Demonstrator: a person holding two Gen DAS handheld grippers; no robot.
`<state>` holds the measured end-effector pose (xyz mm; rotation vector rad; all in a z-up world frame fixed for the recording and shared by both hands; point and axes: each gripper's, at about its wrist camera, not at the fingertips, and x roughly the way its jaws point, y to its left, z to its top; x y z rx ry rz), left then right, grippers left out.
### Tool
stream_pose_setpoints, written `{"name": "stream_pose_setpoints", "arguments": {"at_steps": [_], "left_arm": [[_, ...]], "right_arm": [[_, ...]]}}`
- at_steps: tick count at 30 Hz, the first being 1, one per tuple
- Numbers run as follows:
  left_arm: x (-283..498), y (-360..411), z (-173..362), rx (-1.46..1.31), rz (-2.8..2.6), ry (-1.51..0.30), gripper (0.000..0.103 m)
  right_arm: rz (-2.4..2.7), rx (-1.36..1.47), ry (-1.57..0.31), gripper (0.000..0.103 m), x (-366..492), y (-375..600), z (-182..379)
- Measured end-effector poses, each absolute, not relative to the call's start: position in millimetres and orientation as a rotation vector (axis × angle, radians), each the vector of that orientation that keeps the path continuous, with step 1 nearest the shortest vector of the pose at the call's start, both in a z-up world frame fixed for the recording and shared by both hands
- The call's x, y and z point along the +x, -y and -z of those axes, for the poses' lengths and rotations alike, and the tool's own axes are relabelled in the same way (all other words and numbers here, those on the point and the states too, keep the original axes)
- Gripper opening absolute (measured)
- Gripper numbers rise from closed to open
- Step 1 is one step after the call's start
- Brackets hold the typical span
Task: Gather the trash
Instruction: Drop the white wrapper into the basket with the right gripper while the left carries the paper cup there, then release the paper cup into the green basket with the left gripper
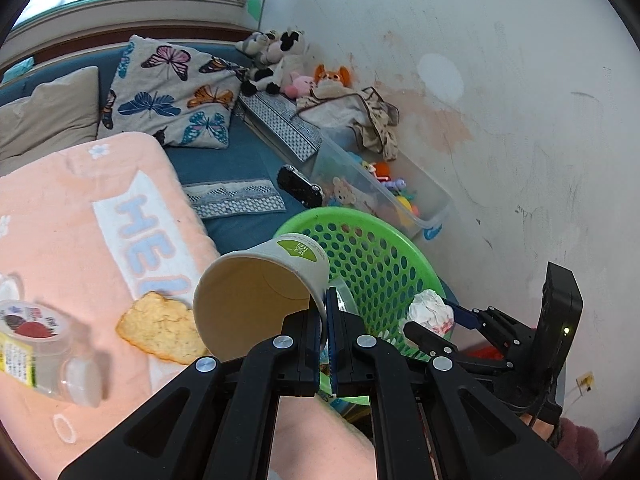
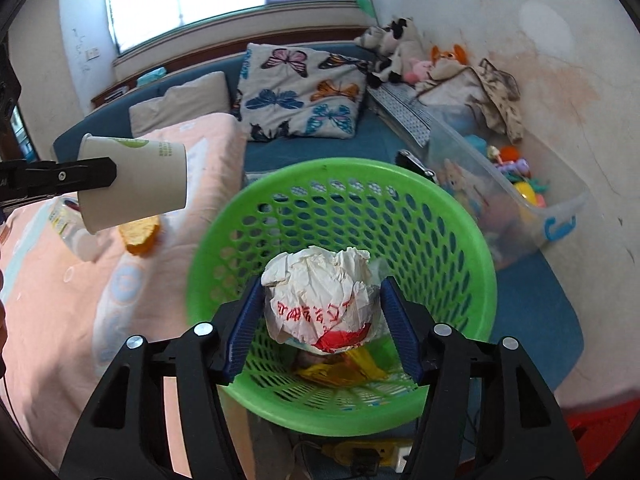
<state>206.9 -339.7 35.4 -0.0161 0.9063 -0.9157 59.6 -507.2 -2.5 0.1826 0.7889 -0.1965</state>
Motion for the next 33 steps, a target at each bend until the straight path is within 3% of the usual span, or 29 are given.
{"name": "stream_pose_setpoints", "arguments": {"at_steps": [7,20,22,23,29,32,33], "left_arm": [[210,360,-26,-0.025,0.940,-0.934,0.003],[208,387,-5,-0.012,0.966,-0.999,0.005],[207,387,-4,-0.017,0.971,-1.002,0.011],[206,387,-4,-0.018,0.968,-1.002,0.021],[202,380,-7,-0.017,0.979,-1.008,0.025],[199,368,-15,-0.014,0.958,-0.984,0.048],[199,359,-19,-0.017,0.941,-0.966,0.049]], "right_arm": [[0.212,0.194,-0.783,0.069,56,515,4],[0.209,0.179,-0.754,0.071,43,515,-4],[0.207,0.178,-0.752,0.071,42,515,-6],[0.206,0.178,-0.750,0.071,41,514,-6],[0.191,0.173,-0.739,0.071,39,507,-11],[0.173,0.171,-0.731,0.071,39,500,-15],[0.167,0.169,-0.728,0.072,39,497,-16]]}}
